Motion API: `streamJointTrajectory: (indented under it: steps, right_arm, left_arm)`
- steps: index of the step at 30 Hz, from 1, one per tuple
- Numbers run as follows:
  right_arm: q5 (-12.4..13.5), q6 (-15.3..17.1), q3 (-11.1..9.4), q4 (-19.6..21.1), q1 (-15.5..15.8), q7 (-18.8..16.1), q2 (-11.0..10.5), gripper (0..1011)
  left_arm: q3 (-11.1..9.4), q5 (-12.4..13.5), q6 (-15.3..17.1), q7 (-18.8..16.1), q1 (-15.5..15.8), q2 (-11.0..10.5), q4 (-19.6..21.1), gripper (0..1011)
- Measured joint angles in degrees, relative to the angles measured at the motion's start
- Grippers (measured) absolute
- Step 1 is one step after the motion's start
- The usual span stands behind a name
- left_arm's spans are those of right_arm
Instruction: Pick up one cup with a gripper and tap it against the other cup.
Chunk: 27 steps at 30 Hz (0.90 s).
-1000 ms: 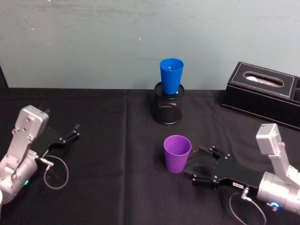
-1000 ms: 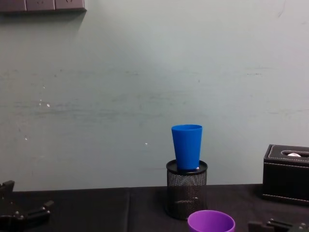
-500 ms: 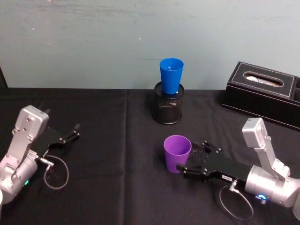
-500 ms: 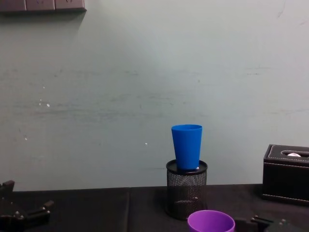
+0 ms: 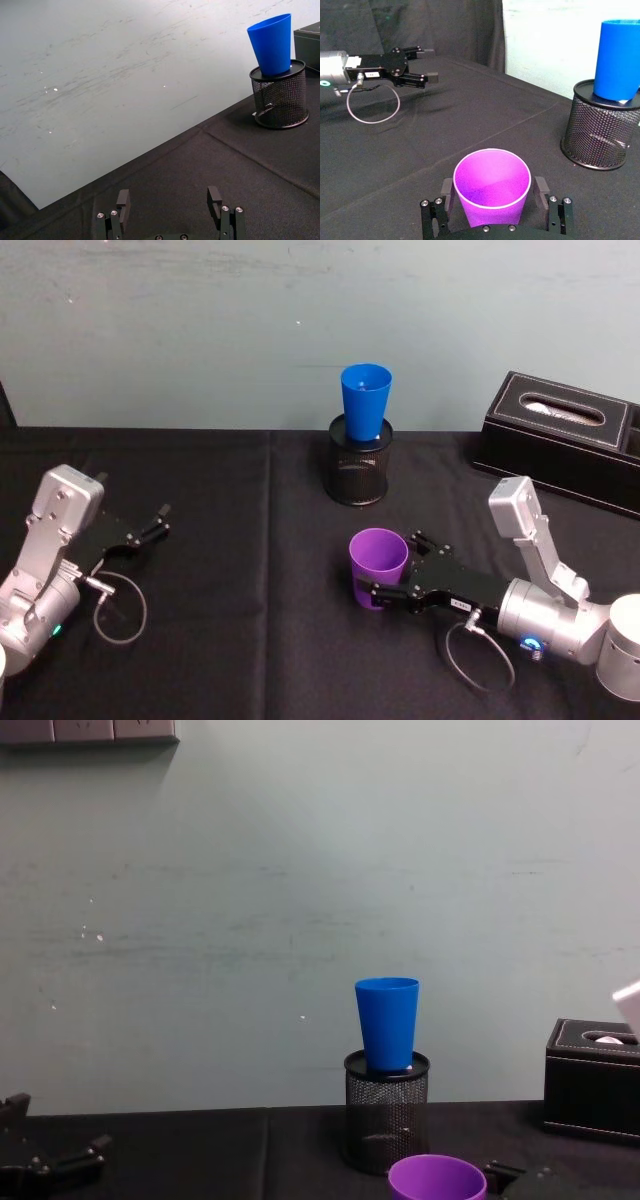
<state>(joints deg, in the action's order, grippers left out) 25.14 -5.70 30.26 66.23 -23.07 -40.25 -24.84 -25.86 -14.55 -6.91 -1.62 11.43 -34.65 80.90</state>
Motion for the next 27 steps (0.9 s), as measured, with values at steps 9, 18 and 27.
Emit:
streamJointTrajectory:
  steps: [9, 18, 27]
  right_arm:
    - [0.24, -1.29, 0.18, -2.97, -1.2, -1.7, 1.58, 1003]
    - [0.28, -1.22, 0.15, -2.68, -1.09, -1.61, 1.46, 1003]
    - [0.35, -1.1, 0.1, -2.51, -1.0, -1.39, 1.39, 818]
  left_arm:
    - [0.0, 0.0, 0.0, 0.0, 0.0, 0.0, 0.0, 1011]
    - [0.0, 0.0, 0.0, 0.0, 0.0, 0.0, 0.0, 1011]
    - [0.0, 0.0, 0.0, 0.0, 0.0, 0.0, 0.0, 1011]
